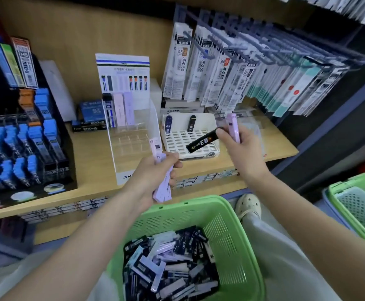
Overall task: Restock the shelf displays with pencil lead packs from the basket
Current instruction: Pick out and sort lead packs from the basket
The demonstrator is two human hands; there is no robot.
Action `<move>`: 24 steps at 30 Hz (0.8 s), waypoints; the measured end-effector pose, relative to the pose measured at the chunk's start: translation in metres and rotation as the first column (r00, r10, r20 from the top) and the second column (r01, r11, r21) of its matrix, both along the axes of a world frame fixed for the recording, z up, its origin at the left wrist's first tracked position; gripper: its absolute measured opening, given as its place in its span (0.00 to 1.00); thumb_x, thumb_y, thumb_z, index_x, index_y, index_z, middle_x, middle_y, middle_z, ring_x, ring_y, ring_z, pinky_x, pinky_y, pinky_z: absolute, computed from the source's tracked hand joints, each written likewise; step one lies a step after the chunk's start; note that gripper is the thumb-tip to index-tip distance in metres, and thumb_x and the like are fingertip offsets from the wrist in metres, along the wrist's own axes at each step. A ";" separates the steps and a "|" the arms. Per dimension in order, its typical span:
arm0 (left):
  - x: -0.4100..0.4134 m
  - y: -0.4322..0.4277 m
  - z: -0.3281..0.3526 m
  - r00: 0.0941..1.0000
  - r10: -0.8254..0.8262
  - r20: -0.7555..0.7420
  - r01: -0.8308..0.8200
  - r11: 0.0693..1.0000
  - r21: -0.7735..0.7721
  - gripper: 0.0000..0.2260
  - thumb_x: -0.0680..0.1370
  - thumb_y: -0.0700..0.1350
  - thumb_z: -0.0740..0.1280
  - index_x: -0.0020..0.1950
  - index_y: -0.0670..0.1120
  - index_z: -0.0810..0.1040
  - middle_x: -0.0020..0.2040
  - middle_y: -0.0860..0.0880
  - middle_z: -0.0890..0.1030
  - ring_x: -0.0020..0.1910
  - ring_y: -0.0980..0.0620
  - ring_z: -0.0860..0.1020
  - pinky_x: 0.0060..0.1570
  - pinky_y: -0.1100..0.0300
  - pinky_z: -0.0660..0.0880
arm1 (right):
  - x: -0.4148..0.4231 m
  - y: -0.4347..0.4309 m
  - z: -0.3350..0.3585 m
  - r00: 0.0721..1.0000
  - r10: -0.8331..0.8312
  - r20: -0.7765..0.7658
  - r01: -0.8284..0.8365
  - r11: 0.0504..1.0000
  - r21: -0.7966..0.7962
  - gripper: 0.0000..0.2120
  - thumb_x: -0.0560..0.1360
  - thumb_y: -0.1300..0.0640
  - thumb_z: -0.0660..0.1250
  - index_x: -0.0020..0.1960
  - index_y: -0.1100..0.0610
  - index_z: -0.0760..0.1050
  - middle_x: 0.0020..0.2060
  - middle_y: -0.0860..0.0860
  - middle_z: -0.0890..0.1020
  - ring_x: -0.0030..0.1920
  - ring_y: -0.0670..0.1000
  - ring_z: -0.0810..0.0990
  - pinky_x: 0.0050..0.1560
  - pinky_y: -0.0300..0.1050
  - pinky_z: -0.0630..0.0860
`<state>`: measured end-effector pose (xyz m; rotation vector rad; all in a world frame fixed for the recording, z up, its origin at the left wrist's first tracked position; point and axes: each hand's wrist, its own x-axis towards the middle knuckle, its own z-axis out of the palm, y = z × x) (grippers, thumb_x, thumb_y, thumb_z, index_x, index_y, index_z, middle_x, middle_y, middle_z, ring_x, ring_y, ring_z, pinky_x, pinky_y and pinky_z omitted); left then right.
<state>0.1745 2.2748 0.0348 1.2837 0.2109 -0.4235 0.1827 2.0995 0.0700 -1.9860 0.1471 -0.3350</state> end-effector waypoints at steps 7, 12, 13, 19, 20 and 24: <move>0.054 0.001 -0.005 0.997 0.067 0.034 -0.065 0.996 -0.062 0.06 0.79 0.44 0.65 0.43 0.44 0.74 0.33 0.51 0.78 0.28 0.55 0.69 0.27 0.65 0.68 | 0.098 -0.034 -0.023 0.998 -0.062 -0.006 0.057 0.941 -0.333 0.06 0.77 0.59 0.65 0.47 0.62 0.75 0.30 0.51 0.69 0.29 0.47 0.62 0.25 0.33 0.59; 0.072 0.002 -0.008 0.995 0.096 0.040 -0.093 0.993 -0.077 0.07 0.79 0.43 0.64 0.41 0.44 0.73 0.32 0.51 0.77 0.28 0.56 0.69 0.27 0.66 0.68 | 0.144 -0.041 -0.047 0.999 -0.022 -0.033 0.004 0.875 -0.485 0.13 0.76 0.62 0.66 0.35 0.58 0.67 0.27 0.48 0.65 0.28 0.44 0.62 0.26 0.34 0.60; 0.073 0.001 -0.009 0.995 0.099 0.033 -0.097 0.992 -0.081 0.07 0.79 0.43 0.65 0.41 0.44 0.73 0.33 0.50 0.77 0.29 0.55 0.69 0.26 0.66 0.68 | 0.149 -0.042 -0.051 0.999 -0.017 -0.037 -0.004 0.864 -0.504 0.11 0.76 0.62 0.66 0.37 0.60 0.68 0.28 0.48 0.66 0.28 0.43 0.63 0.27 0.32 0.61; 0.077 -0.004 -0.012 0.997 0.080 0.012 -0.078 0.994 -0.077 0.05 0.79 0.44 0.65 0.43 0.45 0.74 0.30 0.52 0.79 0.29 0.55 0.70 0.26 0.65 0.68 | 0.159 -0.048 -0.067 1.000 0.010 -0.028 -0.023 0.854 -0.520 0.02 0.75 0.67 0.64 0.44 0.67 0.73 0.31 0.48 0.70 0.30 0.31 0.72 0.31 0.28 0.65; 0.077 -0.004 -0.012 0.997 0.080 0.009 -0.079 0.994 -0.077 0.05 0.79 0.44 0.65 0.43 0.45 0.74 0.31 0.52 0.79 0.29 0.55 0.70 0.26 0.65 0.68 | 0.159 -0.049 -0.067 0.999 0.028 -0.026 -0.037 0.857 -0.514 0.02 0.75 0.69 0.64 0.44 0.67 0.74 0.31 0.47 0.69 0.30 0.29 0.71 0.32 0.26 0.65; 0.077 -0.006 -0.009 0.995 0.103 -0.017 -0.104 0.988 -0.110 0.07 0.78 0.43 0.65 0.41 0.45 0.73 0.31 0.51 0.78 0.28 0.55 0.69 0.26 0.65 0.67 | 0.165 -0.054 -0.067 0.995 0.092 -0.030 -0.090 0.772 -0.629 0.05 0.75 0.65 0.67 0.41 0.64 0.73 0.30 0.51 0.69 0.32 0.48 0.68 0.30 0.32 0.62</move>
